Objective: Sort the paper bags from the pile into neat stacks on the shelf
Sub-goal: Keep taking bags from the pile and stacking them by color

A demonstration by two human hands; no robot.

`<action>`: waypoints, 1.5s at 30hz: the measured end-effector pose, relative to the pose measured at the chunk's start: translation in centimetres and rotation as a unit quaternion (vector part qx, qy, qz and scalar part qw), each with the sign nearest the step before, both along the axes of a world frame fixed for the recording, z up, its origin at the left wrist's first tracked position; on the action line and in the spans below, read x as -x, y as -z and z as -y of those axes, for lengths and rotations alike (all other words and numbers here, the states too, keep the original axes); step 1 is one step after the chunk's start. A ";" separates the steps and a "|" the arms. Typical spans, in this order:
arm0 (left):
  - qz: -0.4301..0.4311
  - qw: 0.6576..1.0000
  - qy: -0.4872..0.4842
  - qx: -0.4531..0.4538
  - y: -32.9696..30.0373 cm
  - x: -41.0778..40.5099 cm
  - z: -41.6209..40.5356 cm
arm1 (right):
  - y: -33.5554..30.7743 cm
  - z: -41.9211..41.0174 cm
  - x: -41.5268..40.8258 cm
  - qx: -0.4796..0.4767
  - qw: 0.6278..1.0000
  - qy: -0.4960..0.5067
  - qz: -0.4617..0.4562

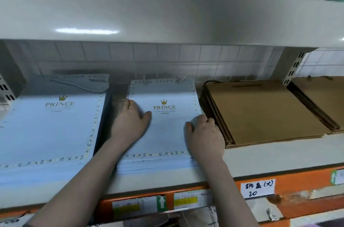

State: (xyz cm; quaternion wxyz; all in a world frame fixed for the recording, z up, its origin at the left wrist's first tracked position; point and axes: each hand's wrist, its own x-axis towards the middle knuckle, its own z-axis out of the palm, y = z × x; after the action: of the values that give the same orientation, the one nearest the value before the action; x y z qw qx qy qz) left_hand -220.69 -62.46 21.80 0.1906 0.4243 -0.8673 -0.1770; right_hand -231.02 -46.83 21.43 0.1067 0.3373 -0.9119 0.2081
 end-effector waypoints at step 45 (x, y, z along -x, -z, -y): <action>-0.038 0.915 -0.348 0.203 1.4 -29.8 -11.8 | 1.7 0.0 -22.9 0.111 0.950 -0.286 -0.064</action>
State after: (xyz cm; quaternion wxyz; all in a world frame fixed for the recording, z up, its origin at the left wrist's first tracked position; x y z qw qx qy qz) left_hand -190.92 -50.68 20.39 0.3544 0.6443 -0.6746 0.0640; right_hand -208.12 -46.87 19.75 0.1371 0.5829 -0.7393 0.3080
